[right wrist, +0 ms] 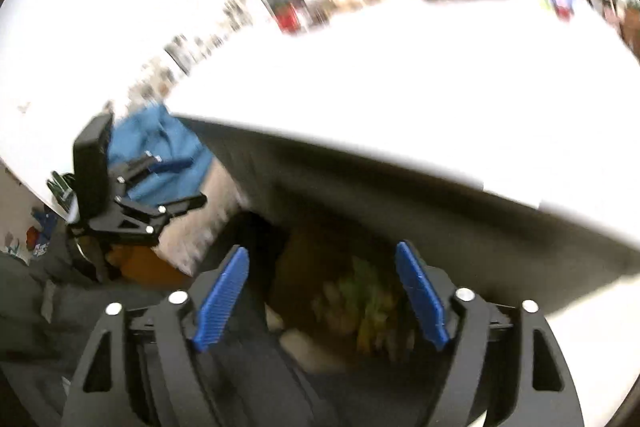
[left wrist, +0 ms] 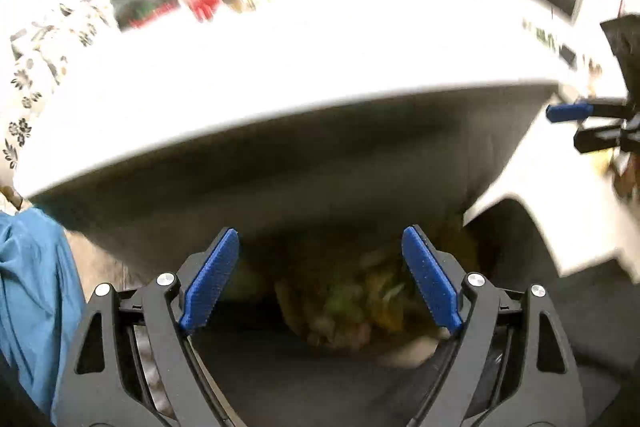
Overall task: Collect trash
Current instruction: 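Lower both held items into the box and open both tools, then grasp the gold toy car with the right tool while the left tool grasps the red toy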
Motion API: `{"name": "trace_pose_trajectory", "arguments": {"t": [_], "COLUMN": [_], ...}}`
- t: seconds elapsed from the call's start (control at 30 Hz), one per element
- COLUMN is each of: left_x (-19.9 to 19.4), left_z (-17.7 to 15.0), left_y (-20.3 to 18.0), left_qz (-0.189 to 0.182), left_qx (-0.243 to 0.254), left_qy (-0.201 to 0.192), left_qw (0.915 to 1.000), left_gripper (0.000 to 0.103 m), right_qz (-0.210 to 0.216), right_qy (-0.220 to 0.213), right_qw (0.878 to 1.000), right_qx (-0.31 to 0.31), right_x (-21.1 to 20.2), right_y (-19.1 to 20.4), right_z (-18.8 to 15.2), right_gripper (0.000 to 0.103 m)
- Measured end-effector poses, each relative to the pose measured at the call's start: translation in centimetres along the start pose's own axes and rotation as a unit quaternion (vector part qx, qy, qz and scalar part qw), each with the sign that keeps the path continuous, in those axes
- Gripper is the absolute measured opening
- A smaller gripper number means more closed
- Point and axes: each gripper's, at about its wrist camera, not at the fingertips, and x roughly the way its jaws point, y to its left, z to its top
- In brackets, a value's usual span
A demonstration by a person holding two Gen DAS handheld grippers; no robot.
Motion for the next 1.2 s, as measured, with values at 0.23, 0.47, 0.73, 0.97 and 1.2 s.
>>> {"name": "trace_pose_trajectory", "arguments": {"t": [0.23, 0.47, 0.73, 0.97, 1.2], "left_x": [-2.2, -1.7, -1.3, -0.1, 7.1], "left_z": [5.7, 5.5, 4.5, 8.0, 16.1], "left_y": [4.8, 7.9, 9.5, 9.5, 10.1], "left_qz": [0.05, 0.049, 0.034, 0.045, 0.076], "left_qx": [-0.103, -0.183, -0.2, -0.155, -0.13], "left_qy": [-0.088, -0.097, -0.093, -0.108, -0.05], "left_qw": [0.9895, 0.9771, 0.9748, 0.9809, 0.9874], "left_gripper": [0.09, 0.09, 0.09, 0.09, 0.09], "right_qz": [-0.048, -0.1, -0.151, -0.118, -0.117], "right_qy": [-0.068, -0.032, 0.022, 0.021, 0.015], "right_qw": [0.99, 0.99, 0.985, 0.991, 0.993], "right_qx": [-0.113, -0.095, -0.084, -0.061, -0.024], "right_x": [5.4, 16.5, 22.8, 20.3, 13.9], "right_y": [2.3, 3.2, 3.6, 2.0, -1.7], "right_z": [12.3, 21.6, 24.0, 22.7, 17.2], "right_gripper": [0.095, 0.096, 0.083, 0.068, 0.069]}}
